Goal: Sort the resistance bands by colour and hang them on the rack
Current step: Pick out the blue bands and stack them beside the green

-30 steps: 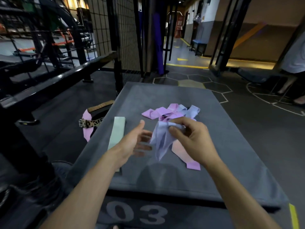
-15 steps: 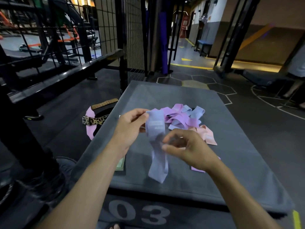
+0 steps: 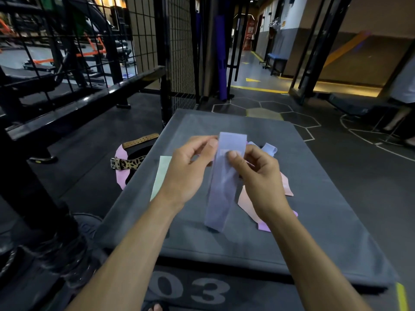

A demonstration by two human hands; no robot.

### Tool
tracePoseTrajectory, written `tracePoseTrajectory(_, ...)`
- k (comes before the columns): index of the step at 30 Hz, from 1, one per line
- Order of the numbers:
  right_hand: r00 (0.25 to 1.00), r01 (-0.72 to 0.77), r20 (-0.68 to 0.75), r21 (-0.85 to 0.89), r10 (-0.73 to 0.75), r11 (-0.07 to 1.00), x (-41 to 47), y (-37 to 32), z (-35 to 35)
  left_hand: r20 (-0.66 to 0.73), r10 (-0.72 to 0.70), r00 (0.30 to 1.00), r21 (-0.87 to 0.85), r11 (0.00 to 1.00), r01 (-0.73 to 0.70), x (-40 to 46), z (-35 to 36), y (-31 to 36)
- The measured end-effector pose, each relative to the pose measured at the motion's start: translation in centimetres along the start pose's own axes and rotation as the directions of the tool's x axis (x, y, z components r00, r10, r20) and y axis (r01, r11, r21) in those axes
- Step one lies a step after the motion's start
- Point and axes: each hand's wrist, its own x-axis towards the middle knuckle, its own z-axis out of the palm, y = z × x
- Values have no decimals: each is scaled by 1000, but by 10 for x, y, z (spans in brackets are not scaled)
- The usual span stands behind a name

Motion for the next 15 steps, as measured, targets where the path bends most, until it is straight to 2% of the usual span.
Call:
tracePoseTrajectory(3, 992, -60, -104, 134, 75, 989, 3, -1, 4, 206, -103, 973, -80, 989, 122, -5, 2, -11)
tracePoseTrajectory(6, 970, -124, -169, 276, 175, 953, 6, -3, 5, 339, -154, 928, 77, 988, 136, -7, -2, -36)
tracePoseTrajectory(9, 953, -155, -181, 401, 244, 903, 9, -4, 5, 442, -281, 852, 169, 959, 229, -12, -7, -62)
tracePoseTrajectory(11, 939, -156, -208, 454, 275, 877, 11, -6, 4, 486, -351, 800, 273, 931, 242, -18, -9, -76)
tracePoseTrajectory(13, 911, -164, -255, 497, 324, 852, 15, -7, -1, 487, -391, 781, 374, 901, 218, -21, -14, -86)
tracePoseTrajectory(15, 870, -155, -313, 559, 380, 815, 19, -7, -10, 474, -417, 776, 374, 893, 251, -21, -21, -94)
